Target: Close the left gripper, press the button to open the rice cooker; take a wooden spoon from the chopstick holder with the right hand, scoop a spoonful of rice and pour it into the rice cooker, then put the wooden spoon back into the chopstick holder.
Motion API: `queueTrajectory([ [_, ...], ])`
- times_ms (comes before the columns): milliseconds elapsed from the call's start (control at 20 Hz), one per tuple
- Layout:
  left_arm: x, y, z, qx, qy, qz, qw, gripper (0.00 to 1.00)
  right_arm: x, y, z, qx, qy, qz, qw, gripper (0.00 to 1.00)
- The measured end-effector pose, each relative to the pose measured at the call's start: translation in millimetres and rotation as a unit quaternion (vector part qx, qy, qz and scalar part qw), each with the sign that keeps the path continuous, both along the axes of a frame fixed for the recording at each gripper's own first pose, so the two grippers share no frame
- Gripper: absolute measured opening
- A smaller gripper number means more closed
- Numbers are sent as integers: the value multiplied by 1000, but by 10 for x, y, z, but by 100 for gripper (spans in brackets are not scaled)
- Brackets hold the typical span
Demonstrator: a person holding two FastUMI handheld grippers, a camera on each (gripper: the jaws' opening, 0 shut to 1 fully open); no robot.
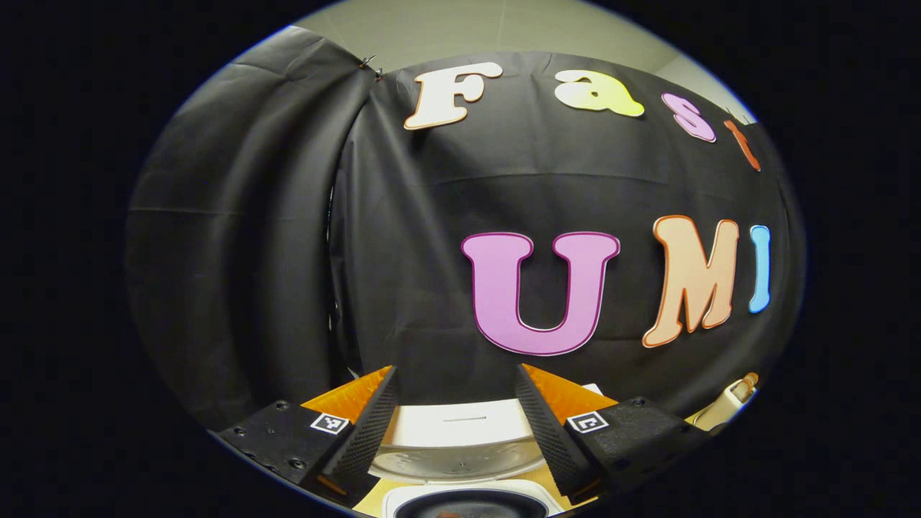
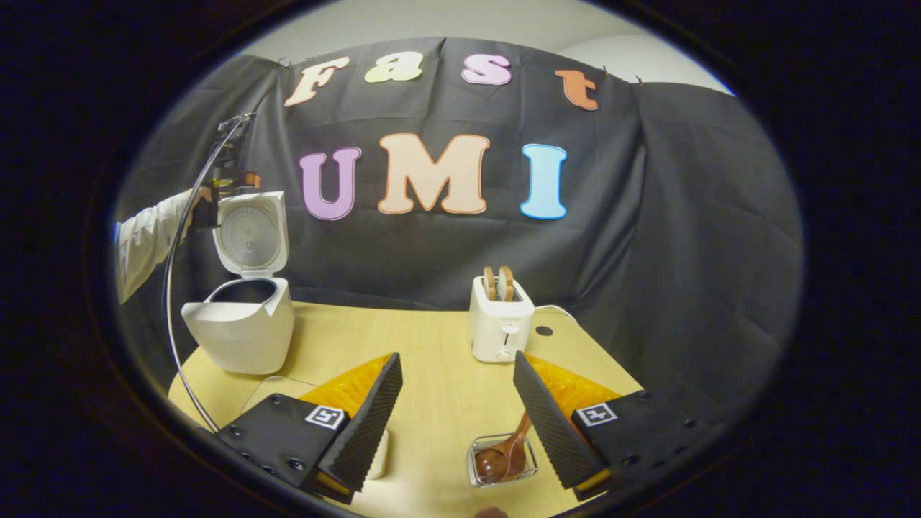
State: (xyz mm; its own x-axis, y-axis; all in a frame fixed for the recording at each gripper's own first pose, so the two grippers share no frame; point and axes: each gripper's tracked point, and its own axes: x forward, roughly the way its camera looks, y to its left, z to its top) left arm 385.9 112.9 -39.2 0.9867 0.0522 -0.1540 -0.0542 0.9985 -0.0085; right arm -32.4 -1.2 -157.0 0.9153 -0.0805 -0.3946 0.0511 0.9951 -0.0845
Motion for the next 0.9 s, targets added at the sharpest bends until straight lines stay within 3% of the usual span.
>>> queueTrajectory([
  [400, -54, -33, -149, -5, 21, 4, 1000, 95, -16, 51, 15, 7, -3, 2, 1000, 100],
  [900, -711, -194, -249, -4, 23, -1, 1000, 95, 73, 188, 42, 43, -10, 42, 998, 100],
])
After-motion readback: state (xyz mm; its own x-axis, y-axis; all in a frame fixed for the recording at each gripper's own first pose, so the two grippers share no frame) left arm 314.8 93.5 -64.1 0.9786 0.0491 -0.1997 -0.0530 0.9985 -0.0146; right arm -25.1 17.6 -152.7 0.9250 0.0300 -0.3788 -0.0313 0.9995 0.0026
